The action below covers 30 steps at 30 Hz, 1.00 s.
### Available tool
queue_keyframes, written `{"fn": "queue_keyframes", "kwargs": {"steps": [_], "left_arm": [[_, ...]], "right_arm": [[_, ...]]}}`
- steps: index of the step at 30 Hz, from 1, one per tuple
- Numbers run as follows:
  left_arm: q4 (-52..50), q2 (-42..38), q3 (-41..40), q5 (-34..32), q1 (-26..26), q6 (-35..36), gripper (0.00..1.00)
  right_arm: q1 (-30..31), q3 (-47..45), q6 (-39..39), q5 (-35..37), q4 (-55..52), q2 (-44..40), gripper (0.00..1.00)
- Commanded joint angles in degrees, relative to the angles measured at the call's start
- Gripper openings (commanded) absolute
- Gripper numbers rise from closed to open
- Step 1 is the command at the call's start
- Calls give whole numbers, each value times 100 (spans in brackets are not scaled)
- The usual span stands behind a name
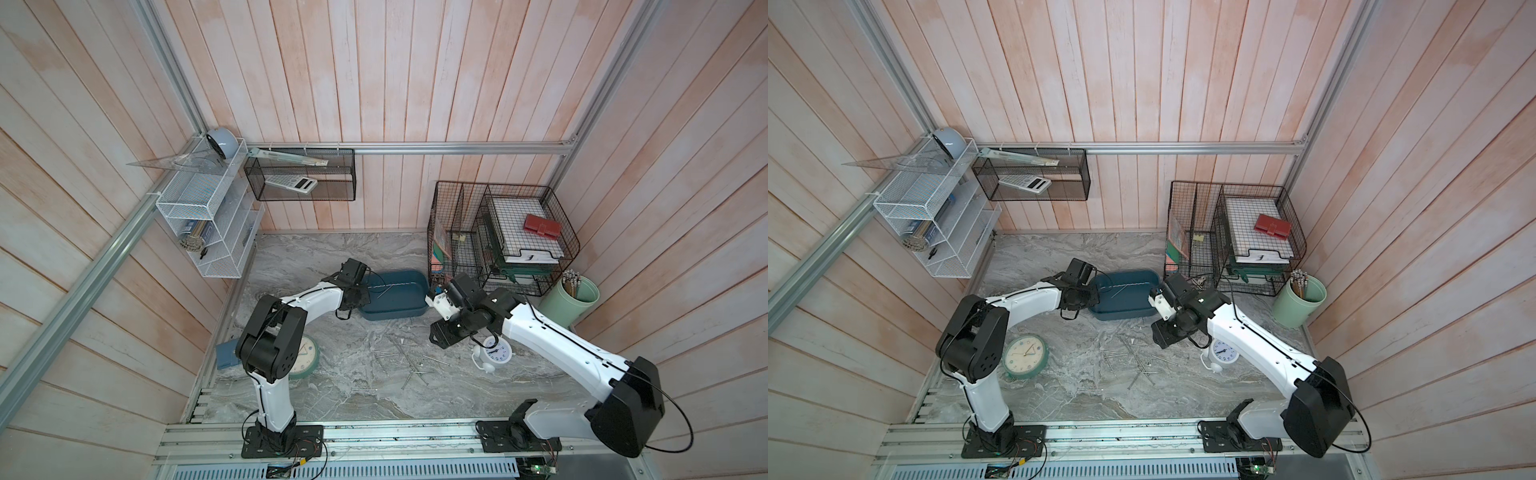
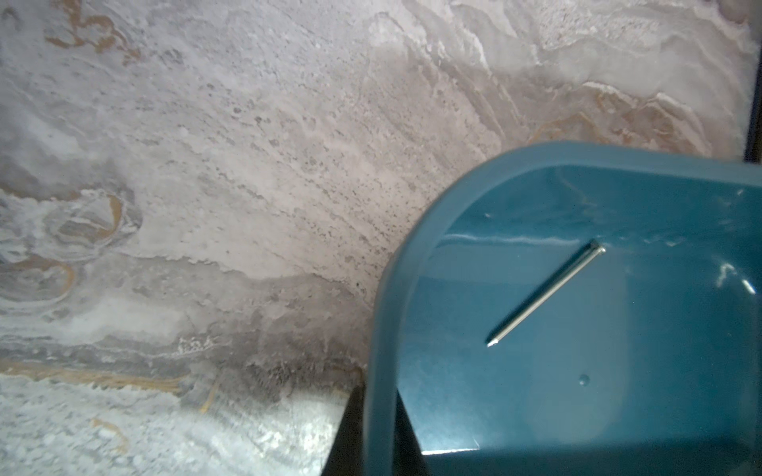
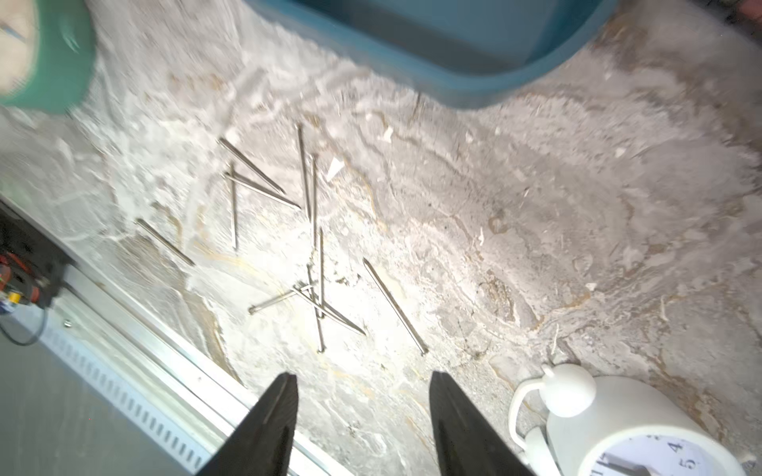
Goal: Put the nails on the desktop into the storage box
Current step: Pick up the nail from the center of the board.
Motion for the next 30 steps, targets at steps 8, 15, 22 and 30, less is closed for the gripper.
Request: {"fn": "queue_keyframes", "kwargs": {"steps": [8,15,22,30], "left_arm": [[-186,252,63,215,120,111,0],[-168,313,77,332,192,153,0],[-135,371,52,387,221,189,0],[-91,381,26,437,239,172,0]], "right_arm": [[321,161,-975,442,-147,1267,53],[600,252,-1153,631,-199,1855,49],[595,295,-1162,706,-163,2242,44],[661,278,-1121,697,-97,2384,42]]}}
